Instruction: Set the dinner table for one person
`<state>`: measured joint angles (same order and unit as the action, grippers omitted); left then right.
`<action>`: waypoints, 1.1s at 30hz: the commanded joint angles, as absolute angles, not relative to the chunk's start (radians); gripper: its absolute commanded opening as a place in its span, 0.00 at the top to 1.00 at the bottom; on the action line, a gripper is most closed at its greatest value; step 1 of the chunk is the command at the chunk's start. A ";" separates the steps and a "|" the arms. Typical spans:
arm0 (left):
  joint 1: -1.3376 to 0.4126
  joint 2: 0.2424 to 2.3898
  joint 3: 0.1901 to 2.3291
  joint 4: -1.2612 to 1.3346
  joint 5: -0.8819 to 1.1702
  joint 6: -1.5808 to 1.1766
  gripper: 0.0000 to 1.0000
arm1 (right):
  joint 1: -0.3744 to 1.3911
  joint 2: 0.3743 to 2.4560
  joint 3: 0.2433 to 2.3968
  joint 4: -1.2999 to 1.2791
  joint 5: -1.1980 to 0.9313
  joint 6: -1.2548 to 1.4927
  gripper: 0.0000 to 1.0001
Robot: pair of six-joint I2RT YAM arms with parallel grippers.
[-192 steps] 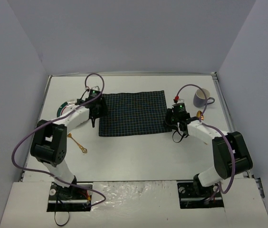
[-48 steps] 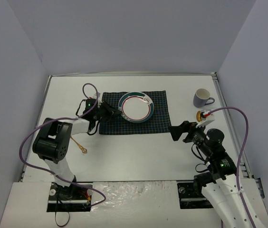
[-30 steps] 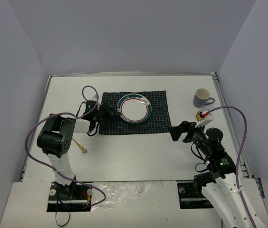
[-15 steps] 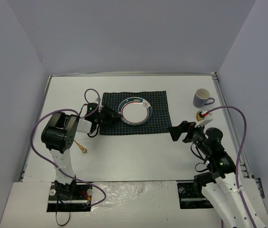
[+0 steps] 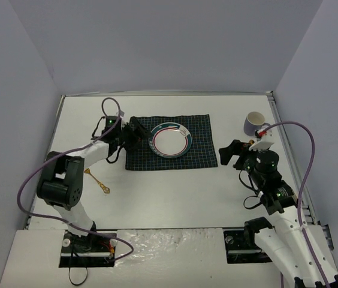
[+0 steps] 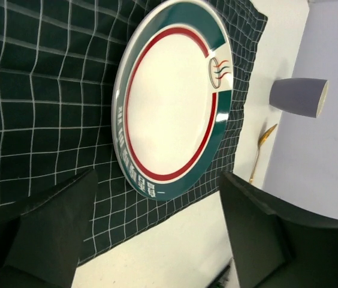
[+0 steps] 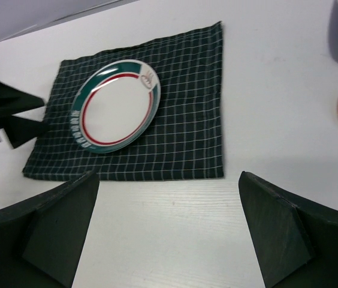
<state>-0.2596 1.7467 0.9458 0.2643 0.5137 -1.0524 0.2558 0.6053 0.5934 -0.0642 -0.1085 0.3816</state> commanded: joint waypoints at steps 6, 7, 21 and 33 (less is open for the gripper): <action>-0.249 1.493 1.299 -0.488 0.266 -0.605 0.10 | 0.245 0.829 0.812 -0.101 0.261 0.272 0.00; -0.249 1.481 1.345 -0.575 0.228 -0.554 0.09 | 0.240 0.862 0.835 -0.104 0.281 0.244 0.00; -0.127 1.293 1.326 -0.661 0.115 -0.310 0.03 | 0.035 1.348 1.211 -0.057 0.126 0.017 0.04; -0.083 1.292 1.304 -0.679 0.043 -0.312 0.03 | -0.136 1.625 1.295 0.001 -0.167 -0.315 0.16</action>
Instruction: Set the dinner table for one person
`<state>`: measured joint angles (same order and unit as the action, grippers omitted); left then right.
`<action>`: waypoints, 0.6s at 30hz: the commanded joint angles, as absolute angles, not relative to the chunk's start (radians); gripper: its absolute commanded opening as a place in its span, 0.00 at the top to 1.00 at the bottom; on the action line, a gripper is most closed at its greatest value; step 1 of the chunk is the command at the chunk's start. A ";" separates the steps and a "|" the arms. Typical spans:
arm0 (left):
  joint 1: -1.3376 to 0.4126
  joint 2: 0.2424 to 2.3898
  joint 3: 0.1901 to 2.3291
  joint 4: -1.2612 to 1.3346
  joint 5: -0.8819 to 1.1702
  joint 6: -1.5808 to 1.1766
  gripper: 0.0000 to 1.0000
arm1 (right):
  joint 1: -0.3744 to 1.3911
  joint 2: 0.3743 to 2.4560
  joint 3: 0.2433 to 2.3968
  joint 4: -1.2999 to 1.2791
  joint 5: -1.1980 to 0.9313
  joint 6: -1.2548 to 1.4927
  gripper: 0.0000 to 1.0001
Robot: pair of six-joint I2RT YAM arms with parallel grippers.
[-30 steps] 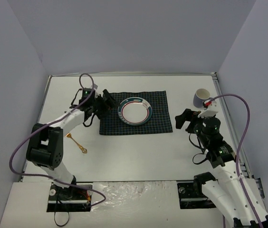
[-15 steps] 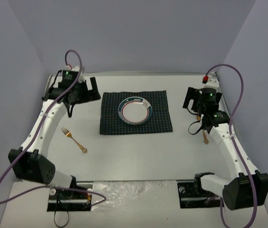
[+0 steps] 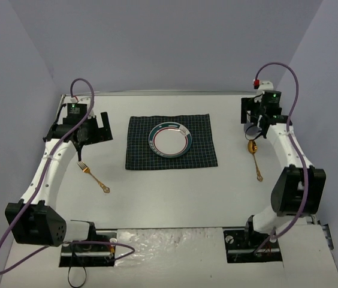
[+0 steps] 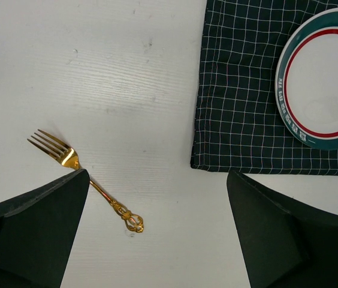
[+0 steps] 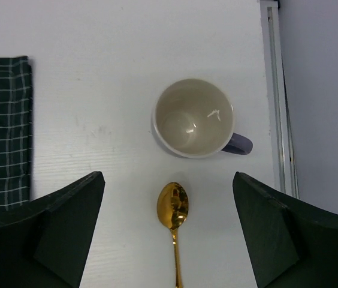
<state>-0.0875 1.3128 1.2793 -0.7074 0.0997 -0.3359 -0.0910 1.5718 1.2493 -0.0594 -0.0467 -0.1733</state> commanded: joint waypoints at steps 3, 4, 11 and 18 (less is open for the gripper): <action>-0.082 1.296 1.308 -0.682 0.041 -0.316 0.03 | -0.140 1.675 1.315 0.028 -0.192 -0.371 0.18; -0.081 1.296 1.310 -0.683 0.045 -0.316 0.03 | -0.143 1.691 1.325 0.029 -0.200 -0.389 0.18; -0.073 1.293 1.307 -0.684 0.047 -0.317 0.03 | -0.162 1.765 1.381 0.062 -0.280 -0.479 0.22; -0.069 1.298 1.306 -0.684 0.054 -0.317 0.03 | -0.161 1.828 1.409 0.061 -0.340 -0.491 0.30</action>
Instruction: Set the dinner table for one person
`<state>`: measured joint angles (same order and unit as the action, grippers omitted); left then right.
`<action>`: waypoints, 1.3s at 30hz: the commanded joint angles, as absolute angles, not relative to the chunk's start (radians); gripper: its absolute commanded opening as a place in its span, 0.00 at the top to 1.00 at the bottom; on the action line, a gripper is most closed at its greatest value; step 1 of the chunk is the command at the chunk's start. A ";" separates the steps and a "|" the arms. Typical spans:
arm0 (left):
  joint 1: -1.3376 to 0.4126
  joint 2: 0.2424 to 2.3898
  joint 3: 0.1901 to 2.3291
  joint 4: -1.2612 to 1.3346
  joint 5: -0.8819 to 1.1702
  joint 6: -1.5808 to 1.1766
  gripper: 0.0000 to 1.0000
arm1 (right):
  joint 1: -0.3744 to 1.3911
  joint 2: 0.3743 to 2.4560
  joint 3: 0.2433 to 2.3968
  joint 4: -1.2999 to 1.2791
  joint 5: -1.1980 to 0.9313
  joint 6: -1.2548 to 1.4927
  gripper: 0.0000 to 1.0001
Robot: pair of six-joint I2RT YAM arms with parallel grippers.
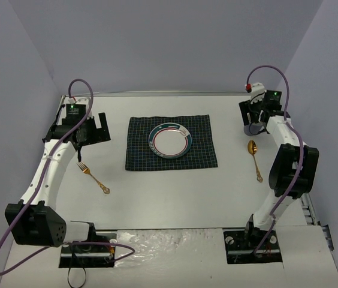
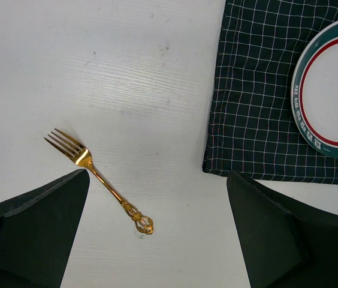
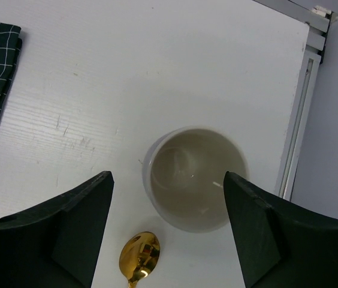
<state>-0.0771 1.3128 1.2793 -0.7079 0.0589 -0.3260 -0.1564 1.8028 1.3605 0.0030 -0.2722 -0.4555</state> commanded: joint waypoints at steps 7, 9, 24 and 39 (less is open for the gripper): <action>-0.068 1.308 1.305 -0.686 0.060 -0.318 0.03 | -0.163 1.856 1.378 0.058 -0.373 -0.520 0.41; -0.067 1.310 1.305 -0.685 0.062 -0.318 0.03 | -0.163 1.861 1.376 0.057 -0.376 -0.523 0.46; -0.067 1.318 1.304 -0.686 0.069 -0.316 0.03 | -0.163 1.884 1.376 0.036 -0.363 -0.550 0.62; -0.067 1.324 1.304 -0.692 0.069 -0.314 0.03 | -0.164 1.890 1.385 0.026 -0.369 -0.549 0.90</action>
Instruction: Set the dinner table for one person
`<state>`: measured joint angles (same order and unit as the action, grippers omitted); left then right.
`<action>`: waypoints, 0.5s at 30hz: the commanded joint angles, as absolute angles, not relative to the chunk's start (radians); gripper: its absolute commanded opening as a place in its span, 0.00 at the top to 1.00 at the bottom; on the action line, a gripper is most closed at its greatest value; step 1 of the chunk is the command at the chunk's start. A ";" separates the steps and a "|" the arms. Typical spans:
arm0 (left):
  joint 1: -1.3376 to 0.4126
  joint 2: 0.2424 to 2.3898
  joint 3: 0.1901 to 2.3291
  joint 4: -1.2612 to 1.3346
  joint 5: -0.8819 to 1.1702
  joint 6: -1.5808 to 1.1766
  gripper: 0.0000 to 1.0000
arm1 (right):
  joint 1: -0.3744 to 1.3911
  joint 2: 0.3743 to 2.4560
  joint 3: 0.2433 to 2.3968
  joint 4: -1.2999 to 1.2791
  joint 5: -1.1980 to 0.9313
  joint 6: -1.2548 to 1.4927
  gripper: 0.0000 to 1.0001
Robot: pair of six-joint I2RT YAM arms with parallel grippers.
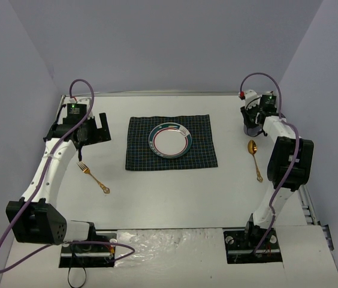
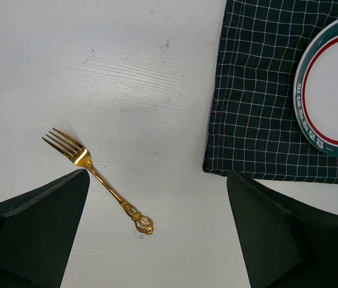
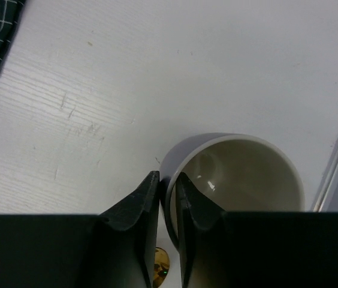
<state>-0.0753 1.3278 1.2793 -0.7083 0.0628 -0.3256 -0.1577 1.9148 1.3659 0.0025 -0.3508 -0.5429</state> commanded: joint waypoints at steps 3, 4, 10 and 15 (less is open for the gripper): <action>-0.067 1.324 1.305 -0.690 0.069 -0.314 0.03 | -0.157 1.870 1.402 0.026 -0.353 -0.539 0.99; -0.067 1.324 1.305 -0.691 0.069 -0.314 0.03 | -0.156 1.860 1.406 0.028 -0.344 -0.534 1.00; -0.067 1.325 1.305 -0.691 0.071 -0.316 0.03 | -0.082 1.801 1.463 0.032 -0.244 -0.475 1.00; -0.068 1.329 1.305 -0.692 0.070 -0.318 0.03 | 0.052 1.776 1.550 0.020 -0.105 -0.305 1.00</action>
